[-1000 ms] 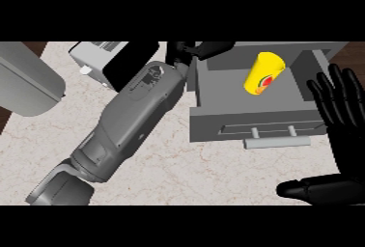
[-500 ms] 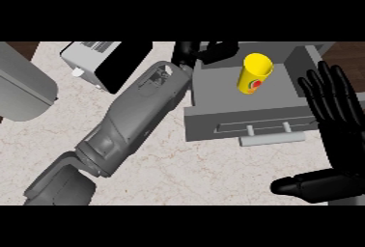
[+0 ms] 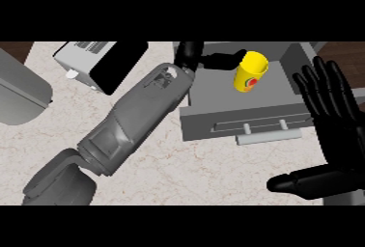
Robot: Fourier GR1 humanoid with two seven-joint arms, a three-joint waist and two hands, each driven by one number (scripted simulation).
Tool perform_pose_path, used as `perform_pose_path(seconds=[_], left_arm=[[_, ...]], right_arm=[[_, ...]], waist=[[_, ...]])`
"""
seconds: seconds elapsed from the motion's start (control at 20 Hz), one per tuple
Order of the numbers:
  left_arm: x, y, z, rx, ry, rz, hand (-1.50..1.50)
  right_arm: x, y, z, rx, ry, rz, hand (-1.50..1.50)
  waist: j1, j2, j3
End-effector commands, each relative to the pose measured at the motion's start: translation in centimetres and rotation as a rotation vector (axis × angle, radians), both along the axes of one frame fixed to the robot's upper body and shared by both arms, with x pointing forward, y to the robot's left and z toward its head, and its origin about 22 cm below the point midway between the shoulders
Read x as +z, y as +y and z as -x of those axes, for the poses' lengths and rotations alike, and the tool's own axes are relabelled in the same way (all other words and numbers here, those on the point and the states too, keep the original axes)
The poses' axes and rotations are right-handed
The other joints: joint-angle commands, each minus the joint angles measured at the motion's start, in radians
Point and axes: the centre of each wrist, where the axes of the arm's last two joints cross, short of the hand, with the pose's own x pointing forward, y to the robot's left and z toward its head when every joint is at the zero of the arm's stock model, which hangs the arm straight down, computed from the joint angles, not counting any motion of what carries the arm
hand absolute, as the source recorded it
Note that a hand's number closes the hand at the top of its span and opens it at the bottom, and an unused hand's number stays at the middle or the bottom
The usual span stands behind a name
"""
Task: Pick up the cup, place it into the drawer and close the drawer
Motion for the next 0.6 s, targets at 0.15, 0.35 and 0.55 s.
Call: perform_pose_path(seconds=[0.15,0.35,0.55], left_arm=[[-1.6,0.3,0.7,-0.044,-0.028,0.116,-1.50],[-0.1,-0.5,0.9,-0.063,-0.054,0.212,-1.50],[2.3,-1.3,1.0,-0.130,-0.086,0.320,-1.50]], right_arm=[[0.1,-0.3,0.4,0.027,-0.017,-0.047,-1.50],[-0.1,-0.9,1.0,0.053,0.009,-0.072,-1.50],[0.2,-1.3,1.6,0.043,0.022,-0.079,-1.50]], waist=[[0.004,-0.001,-0.001],[0.021,-0.009,-0.001],[0.060,-0.019,-0.002]])
